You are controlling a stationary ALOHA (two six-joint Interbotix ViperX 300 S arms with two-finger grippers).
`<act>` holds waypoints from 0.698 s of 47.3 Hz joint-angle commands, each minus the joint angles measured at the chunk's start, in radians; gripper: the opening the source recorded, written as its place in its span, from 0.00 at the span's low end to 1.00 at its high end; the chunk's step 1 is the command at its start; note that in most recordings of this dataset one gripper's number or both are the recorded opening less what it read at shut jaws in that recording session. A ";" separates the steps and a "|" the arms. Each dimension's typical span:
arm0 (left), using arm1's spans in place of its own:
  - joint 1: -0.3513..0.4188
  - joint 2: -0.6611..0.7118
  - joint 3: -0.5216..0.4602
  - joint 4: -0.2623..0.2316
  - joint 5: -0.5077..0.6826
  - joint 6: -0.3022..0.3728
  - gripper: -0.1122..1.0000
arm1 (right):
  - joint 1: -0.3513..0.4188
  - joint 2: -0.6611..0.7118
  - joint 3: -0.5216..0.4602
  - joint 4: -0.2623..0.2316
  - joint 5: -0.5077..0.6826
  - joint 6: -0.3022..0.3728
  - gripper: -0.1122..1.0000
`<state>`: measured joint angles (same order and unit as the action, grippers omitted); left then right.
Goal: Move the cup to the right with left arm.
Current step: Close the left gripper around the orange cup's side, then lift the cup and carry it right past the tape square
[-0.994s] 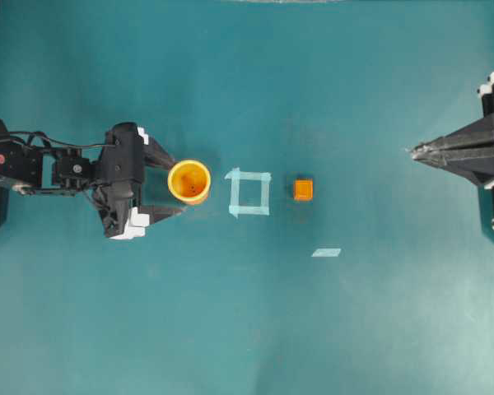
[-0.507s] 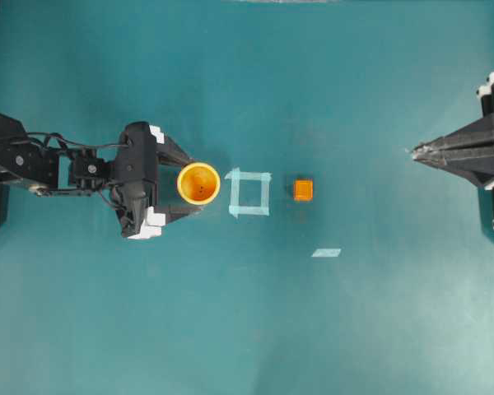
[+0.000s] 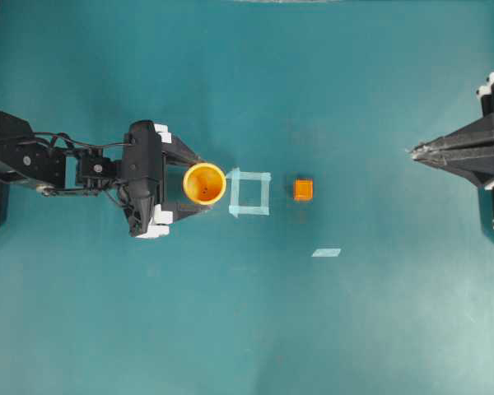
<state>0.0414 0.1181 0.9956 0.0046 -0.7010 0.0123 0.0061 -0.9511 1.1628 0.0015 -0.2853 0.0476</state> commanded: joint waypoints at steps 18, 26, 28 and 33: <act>0.002 -0.008 -0.017 0.002 -0.054 0.003 0.69 | 0.000 0.006 -0.031 0.003 -0.003 0.002 0.10; 0.002 -0.012 -0.029 0.002 -0.060 0.002 0.69 | 0.002 0.006 -0.031 0.002 -0.005 0.003 0.10; 0.002 -0.014 -0.034 0.002 -0.058 0.002 0.69 | 0.000 0.006 -0.031 0.002 -0.003 0.003 0.10; 0.002 -0.015 -0.054 0.000 -0.058 0.002 0.69 | 0.002 0.006 -0.032 0.002 -0.003 0.003 0.10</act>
<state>0.0414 0.1227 0.9695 0.0046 -0.7501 0.0153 0.0061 -0.9511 1.1628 0.0015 -0.2853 0.0491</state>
